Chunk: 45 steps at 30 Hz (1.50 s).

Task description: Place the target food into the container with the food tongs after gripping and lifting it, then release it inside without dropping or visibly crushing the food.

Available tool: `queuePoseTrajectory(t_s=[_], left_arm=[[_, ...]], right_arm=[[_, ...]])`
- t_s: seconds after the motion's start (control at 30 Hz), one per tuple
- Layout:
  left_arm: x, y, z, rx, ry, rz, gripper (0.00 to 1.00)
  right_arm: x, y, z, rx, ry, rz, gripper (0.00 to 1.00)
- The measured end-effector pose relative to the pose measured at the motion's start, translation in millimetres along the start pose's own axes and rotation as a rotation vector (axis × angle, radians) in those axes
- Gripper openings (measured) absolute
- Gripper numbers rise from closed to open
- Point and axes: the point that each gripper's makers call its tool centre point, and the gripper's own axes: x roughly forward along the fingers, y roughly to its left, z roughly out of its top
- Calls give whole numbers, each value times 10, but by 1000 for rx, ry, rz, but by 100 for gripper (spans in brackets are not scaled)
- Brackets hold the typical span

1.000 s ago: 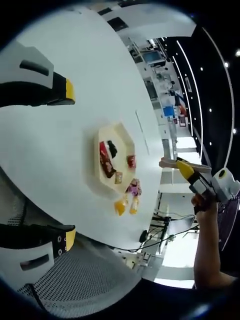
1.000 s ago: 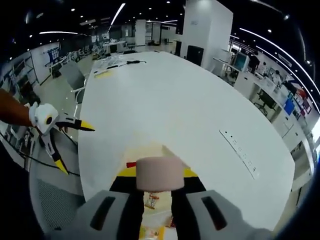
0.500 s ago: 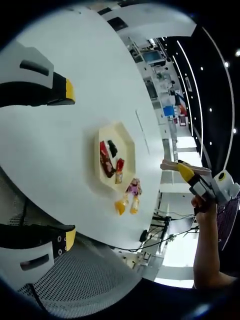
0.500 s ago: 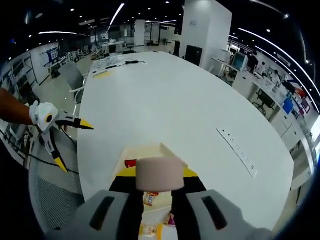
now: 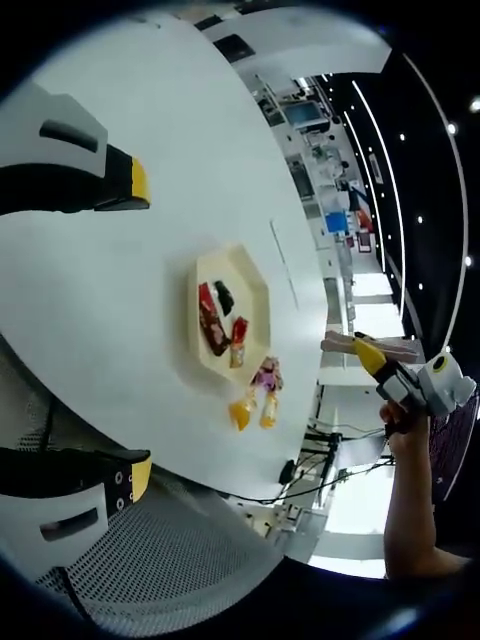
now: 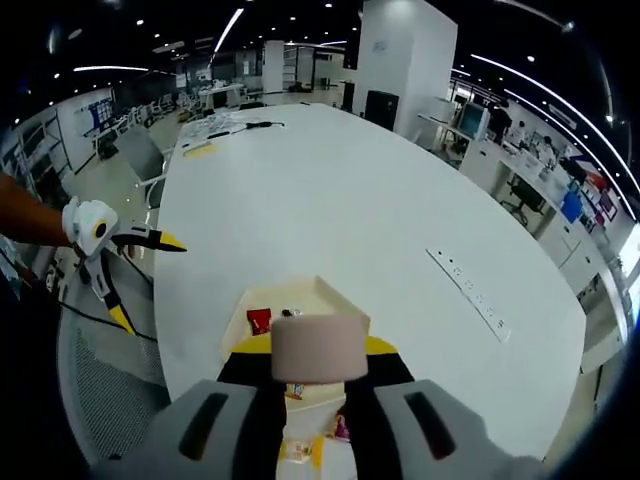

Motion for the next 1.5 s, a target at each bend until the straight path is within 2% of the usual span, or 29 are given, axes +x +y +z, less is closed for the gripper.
queuePoseTrajectory(t_s=[0.07,0.23,0.4,0.7,0.97,1.27,1.4,1.5], left_arm=[[0,3,-2,-4,0,1,96],[2,-2,-4,-1,2,-1,96],[6,-10,-15,4,9,-4,95],[8,-16,-32,7,15,-7,95],[10,-15,-41,8,18,-9,95],[11,-17,-53,9,24,-9,95],[13,-19,-55,6,26,-10,94],[16,-29,-64,6,30,-16,95]], right_arm=[[-15,2,-64,3,4,-1,21],[-62,-7,-387,47,32,-13,21],[-169,-57,-575,78,37,-33,21],[-371,-117,-827,112,38,-62,21],[-470,-94,-943,114,29,-67,22],[-465,-28,-1065,44,23,-15,22],[-439,110,-1031,-36,-30,73,22],[-408,167,-1065,-95,-34,93,22]])
